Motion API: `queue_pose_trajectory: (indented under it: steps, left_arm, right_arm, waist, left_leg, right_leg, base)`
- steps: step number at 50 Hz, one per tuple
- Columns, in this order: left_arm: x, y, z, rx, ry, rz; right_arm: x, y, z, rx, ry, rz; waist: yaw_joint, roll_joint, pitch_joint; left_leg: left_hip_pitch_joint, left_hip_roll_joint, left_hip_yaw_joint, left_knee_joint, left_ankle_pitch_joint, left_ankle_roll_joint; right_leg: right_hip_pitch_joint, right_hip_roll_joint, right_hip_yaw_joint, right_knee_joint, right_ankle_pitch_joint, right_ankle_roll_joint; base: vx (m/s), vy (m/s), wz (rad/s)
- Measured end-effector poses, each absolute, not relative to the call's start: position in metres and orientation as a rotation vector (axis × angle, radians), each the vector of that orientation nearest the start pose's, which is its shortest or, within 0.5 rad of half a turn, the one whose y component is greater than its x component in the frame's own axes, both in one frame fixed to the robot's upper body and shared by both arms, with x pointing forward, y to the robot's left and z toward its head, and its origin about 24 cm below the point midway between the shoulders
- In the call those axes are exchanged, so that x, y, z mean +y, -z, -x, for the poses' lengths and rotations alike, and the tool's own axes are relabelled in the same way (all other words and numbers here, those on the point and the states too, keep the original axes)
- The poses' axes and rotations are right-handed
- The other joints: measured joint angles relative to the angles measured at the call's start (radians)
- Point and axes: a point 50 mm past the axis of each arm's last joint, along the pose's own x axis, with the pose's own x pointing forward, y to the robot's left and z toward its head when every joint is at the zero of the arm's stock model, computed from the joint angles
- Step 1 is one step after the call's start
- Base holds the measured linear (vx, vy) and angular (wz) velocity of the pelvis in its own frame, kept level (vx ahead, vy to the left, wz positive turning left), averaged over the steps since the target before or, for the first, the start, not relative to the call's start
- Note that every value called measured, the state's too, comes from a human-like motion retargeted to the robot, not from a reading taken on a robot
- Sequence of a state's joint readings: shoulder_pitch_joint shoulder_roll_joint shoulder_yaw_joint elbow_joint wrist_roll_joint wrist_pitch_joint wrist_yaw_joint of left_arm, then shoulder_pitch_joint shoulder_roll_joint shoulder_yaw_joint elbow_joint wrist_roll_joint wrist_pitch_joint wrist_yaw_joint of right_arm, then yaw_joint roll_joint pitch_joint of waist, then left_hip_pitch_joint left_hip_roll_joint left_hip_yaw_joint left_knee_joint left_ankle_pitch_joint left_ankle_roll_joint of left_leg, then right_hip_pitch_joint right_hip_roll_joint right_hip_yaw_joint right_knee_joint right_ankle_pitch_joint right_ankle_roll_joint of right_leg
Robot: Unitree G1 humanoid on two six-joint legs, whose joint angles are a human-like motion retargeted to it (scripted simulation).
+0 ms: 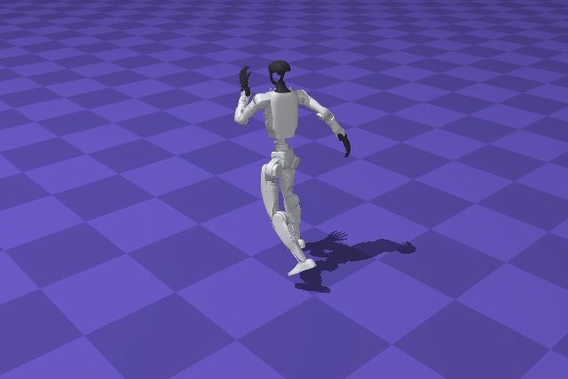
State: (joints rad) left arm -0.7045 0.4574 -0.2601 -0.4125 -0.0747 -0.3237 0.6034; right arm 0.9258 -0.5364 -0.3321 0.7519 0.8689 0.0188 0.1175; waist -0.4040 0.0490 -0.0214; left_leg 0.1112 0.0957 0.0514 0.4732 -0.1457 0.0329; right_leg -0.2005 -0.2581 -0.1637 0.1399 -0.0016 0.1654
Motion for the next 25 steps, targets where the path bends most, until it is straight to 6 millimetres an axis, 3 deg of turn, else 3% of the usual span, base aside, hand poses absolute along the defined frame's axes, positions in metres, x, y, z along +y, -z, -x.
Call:
queue_pose_trajectory:
  steps: [2,3,5,7,8,10,12,13,14,16,20,22,25]
  left_arm:
    - [0.146,-0.272,-0.239,-1.173,-0.017,-0.059]
    - [0.164,-0.249,-0.244,-1.027,0.002,-0.102]
    - [0.202,-0.186,-0.253,-0.647,0.014,-0.099]
    - [0.240,-0.091,-0.246,-0.161,-0.115,-0.001]
    - [0.256,-0.035,-0.228,0.107,-0.239,0.078]
    - [0.271,0.065,-0.154,0.624,-0.536,0.245]
    - [0.279,0.107,-0.075,0.944,-0.788,0.335]
    - [0.286,0.108,-0.044,1.006,-0.860,0.341]
    - [0.296,0.100,-0.018,1.015,-0.908,0.347]
    - [0.316,0.073,0.019,0.971,-0.960,0.358]
    - [0.343,0.031,0.068,0.879,-1.081,0.295]
    - [0.354,0.015,0.077,0.826,-1.123,0.191]
    - [0.362,0.004,0.064,0.746,-1.126,0.013]
  right_arm:
    - [-0.369,0.055,0.120,1.142,0.867,-0.211]
    - [-0.366,0.063,0.095,1.117,0.786,-0.198]
    - [-0.358,0.081,0.041,1.037,0.706,-0.162]
    - [-0.341,0.101,-0.031,0.969,0.664,-0.066]
    - [-0.328,0.107,-0.075,0.940,0.614,0.013]
    - [-0.290,0.093,-0.173,0.819,0.401,0.175]
    - [-0.237,0.034,-0.264,0.514,0.105,0.239]
    - [-0.210,-0.008,-0.290,0.319,-0.030,0.234]
    - [-0.189,-0.049,-0.300,0.132,-0.129,0.202]
    - [-0.160,-0.118,-0.288,-0.187,-0.266,0.113]
    - [-0.140,-0.204,-0.239,-0.600,-0.472,0.049]
    - [-0.133,-0.234,-0.216,-0.766,-0.554,0.017]
    - [-0.122,-0.260,-0.181,-0.973,-0.652,-0.077]
  waist:
    - [0.034,-0.039,0.016]
    - [0.056,-0.044,0.028]
    - [0.123,-0.041,0.069]
    - [0.206,-0.027,0.129]
    - [0.244,-0.026,0.162]
    - [0.309,-0.048,0.223]
    - [0.388,-0.089,0.250]
    - [0.447,-0.109,0.249]
    - [0.518,-0.131,0.235]
    - [0.671,-0.178,0.193]
    - [0.869,-0.272,0.105]
    - [0.901,-0.301,0.062]
    - [0.916,-0.290,0.072]
  left_leg:
    - [-0.072,-0.055,-0.023,0.304,-0.106,0.020]
    - [-0.131,-0.064,-0.020,0.480,-0.164,0.029]
    - [-0.265,-0.064,-0.010,0.839,-0.293,0.060]
    - [-0.409,-0.069,-0.002,1.170,-0.421,0.112]
    - [-0.482,-0.078,0.011,1.315,-0.470,0.136]
    - [-0.619,-0.076,0.069,1.538,-0.530,0.171]
    - [-0.752,-0.024,0.136,1.651,-0.550,0.190]
    - [-0.814,0.007,0.159,1.670,-0.547,0.193]
    - [-0.869,0.031,0.173,1.659,-0.532,0.186]
    - [-0.945,0.066,0.194,1.564,-0.487,0.165]
    - [-0.944,0.130,0.283,1.175,-0.369,0.168]
    - [-0.904,0.131,0.306,0.917,-0.241,0.151]
    - [-0.765,0.077,0.263,0.446,-0.032,0.059]
  right_leg:
    - [0.035,-0.045,-0.036,-0.041,0.038,0.012]
    - [0.037,-0.052,-0.044,-0.027,0.003,0.004]
    - [0.026,-0.034,-0.011,0.056,-0.211,-0.029]
    - [-0.031,0.008,0.067,0.237,-0.468,-0.096]
    - [-0.071,0.021,0.109,0.355,-0.563,-0.135]
    - [-0.122,0.022,0.180,0.542,-0.674,-0.178]
    - [-0.113,0.003,0.219,0.570,-0.689,-0.173]
    - [-0.091,-0.006,0.229,0.536,-0.667,-0.167]
    - [-0.061,-0.013,0.239,0.476,-0.615,-0.158]
    - [0.017,-0.034,0.256,0.316,-0.437,-0.135]
    - [0.173,-0.109,0.215,0.025,0.047,-0.049]
    - [0.234,-0.125,0.149,-0.029,0.123,-0.031]
    - [0.365,-0.095,0.100,-0.023,0.083,-0.058]
  base:
    - [0.86,-0.42,-1.52]
    - [0.78,-0.34,-1.74]
    - [0.72,-0.25,-1.95]
    - [0.67,-0.11,-2.18]
    - [0.67,-0.01,-2.08]
    - [0.72,0.05,-1.70]
    - [0.84,0.12,-1.08]
    - [0.93,0.19,-0.88]
    - [0.99,0.24,-0.85]
    - [1.06,0.34,-0.74]
    - [1.11,0.50,-0.13]
    - [1.11,0.56,0.42]
    - [1.10,0.54,0.54]
